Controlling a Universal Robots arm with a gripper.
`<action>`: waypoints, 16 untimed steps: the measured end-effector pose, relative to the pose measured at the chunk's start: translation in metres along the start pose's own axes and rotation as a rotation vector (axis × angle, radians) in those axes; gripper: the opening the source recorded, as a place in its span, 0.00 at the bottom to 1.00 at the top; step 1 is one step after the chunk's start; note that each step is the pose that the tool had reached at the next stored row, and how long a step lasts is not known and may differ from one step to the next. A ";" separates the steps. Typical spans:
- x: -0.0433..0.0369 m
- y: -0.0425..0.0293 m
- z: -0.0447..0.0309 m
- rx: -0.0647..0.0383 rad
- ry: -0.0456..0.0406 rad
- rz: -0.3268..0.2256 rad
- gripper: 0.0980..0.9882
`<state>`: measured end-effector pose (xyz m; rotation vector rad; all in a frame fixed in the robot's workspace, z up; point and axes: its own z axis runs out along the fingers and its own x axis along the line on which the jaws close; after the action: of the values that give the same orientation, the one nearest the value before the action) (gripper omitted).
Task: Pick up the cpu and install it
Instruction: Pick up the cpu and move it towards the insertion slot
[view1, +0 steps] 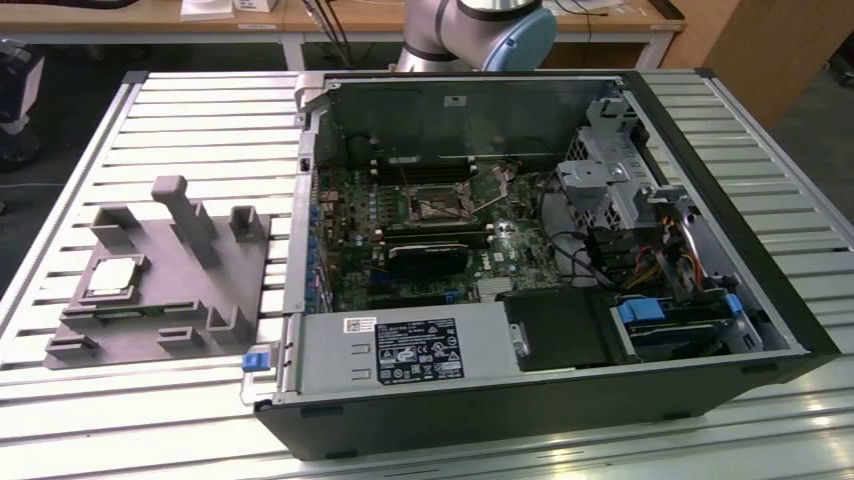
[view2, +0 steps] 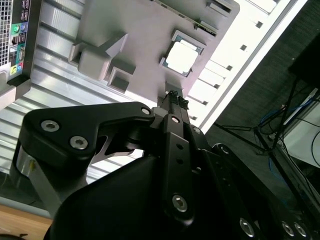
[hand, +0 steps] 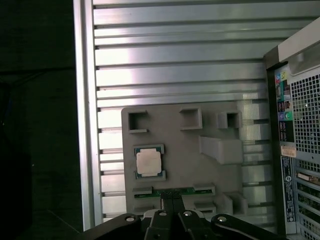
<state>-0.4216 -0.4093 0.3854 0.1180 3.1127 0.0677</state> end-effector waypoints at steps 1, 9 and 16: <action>0.0000 0.0000 0.0004 0.000 0.0000 0.000 0.01; 0.0002 -0.0003 0.0060 0.000 0.0000 0.000 0.01; 0.0003 -0.0005 0.0108 0.000 0.0001 0.000 0.01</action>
<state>-0.4216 -0.4093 0.3746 0.1180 3.1127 0.0676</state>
